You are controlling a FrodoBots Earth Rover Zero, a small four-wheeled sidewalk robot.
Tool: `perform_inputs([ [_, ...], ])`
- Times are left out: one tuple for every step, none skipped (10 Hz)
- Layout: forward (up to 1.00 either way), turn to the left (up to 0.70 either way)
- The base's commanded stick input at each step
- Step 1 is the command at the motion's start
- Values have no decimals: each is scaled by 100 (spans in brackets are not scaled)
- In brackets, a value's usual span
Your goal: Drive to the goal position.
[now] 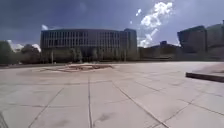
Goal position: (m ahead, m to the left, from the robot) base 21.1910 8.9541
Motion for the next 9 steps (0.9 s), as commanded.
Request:
perform_inputs([
  [85,1],
  [85,1],
  [85,1],
  [85,-19],
  [85,-33],
  [85,-33],
  [85,-33],
  [85,-33],
  [85,-28],
])
